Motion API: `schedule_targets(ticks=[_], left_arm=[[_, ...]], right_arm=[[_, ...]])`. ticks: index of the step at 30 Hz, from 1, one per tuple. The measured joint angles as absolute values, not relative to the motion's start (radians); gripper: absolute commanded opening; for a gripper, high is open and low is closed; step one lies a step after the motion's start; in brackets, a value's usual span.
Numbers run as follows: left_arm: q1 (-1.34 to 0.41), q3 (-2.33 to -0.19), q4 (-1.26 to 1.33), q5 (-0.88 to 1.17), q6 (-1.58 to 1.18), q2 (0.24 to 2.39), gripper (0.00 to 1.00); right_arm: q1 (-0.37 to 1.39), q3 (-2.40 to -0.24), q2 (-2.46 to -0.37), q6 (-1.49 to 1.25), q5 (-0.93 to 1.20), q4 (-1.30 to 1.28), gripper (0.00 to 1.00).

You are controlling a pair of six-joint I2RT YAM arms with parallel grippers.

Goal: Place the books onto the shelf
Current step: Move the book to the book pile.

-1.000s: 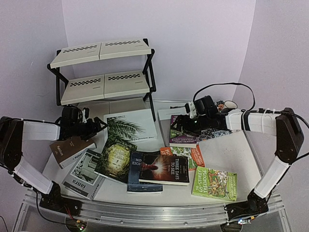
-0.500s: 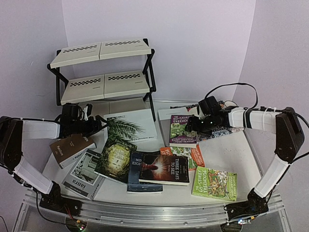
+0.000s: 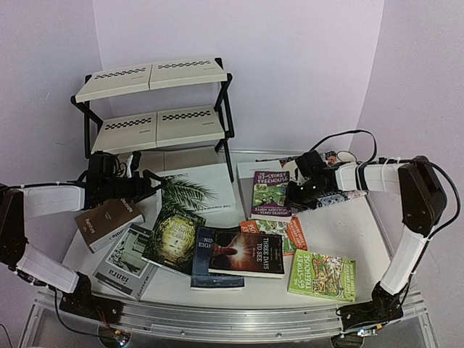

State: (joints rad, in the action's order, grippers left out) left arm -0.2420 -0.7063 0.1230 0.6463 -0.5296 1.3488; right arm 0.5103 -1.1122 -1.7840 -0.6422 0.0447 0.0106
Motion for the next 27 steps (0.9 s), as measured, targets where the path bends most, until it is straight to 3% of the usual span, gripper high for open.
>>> schedule_targets(ticks=[10,21,25,27], left_arm=[[-0.463,-0.718,0.124,0.643,-0.582,1.349,0.81],[-0.636,-0.881,0.14,0.586,-0.609,1.568,0.83],[-0.687,-0.926,0.144,0.572,-0.63,1.652,0.83],[-0.709,-0.947,0.151,0.566,-0.643,1.685,0.82]], right_arm=[[0.505,-1.114,-1.762,-0.647,0.197,0.038,0.0],[0.506,-0.998,-1.606,-0.649,0.363,-0.008,0.02],[0.506,-0.976,-1.589,-0.648,0.379,-0.026,0.47],[0.506,-0.969,-1.588,-0.64,0.376,-0.035,0.59]])
